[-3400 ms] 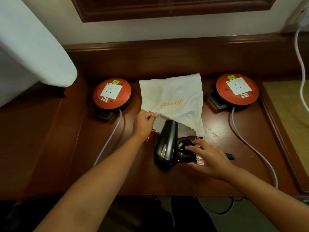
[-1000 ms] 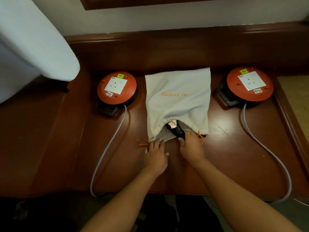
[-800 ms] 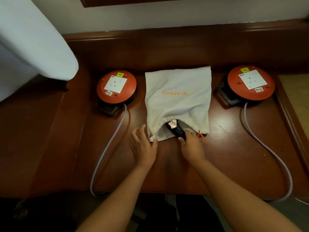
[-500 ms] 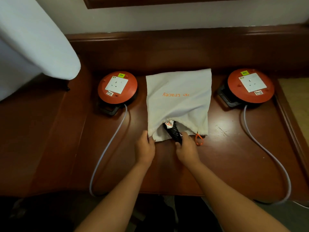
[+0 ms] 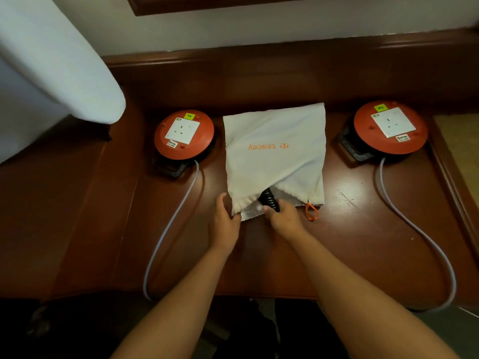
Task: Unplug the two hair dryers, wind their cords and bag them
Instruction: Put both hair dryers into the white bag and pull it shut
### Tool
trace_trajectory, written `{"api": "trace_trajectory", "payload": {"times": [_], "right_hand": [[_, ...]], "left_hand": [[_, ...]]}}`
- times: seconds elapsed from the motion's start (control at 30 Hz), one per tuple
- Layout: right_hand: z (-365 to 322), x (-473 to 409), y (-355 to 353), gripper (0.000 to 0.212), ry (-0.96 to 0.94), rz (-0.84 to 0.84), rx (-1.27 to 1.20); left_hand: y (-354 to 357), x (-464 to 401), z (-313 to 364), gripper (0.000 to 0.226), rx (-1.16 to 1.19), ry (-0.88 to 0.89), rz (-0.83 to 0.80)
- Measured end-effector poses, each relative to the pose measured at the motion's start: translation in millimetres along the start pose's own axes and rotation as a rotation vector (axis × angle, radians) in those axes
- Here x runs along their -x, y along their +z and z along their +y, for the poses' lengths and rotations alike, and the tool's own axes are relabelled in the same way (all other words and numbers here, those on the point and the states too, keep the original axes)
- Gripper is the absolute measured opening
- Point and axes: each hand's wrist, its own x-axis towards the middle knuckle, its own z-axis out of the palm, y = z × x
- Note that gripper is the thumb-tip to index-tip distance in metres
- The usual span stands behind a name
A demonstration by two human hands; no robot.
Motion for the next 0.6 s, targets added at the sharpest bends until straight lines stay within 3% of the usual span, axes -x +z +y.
{"api": "trace_trajectory", "payload": {"times": [0.17,0.4,0.6], "right_hand": [[5.2,6.0,3.8,0.023,-0.092,0.151,0.028],[9.3,-1.0,5.2,0.035,-0.285,0.277,0.048],[-11.0,-14.4,1.4,0.031,-0.288,0.318,0.032]], "left_hand": [[2.4,-1.2,6.8,0.052,0.074,0.045,-0.062],[9.3,4.5,4.2,0.046,0.172,0.025,-0.026],[8.2,6.0,2.0,0.04,0.137,0.11,0.031]]}}
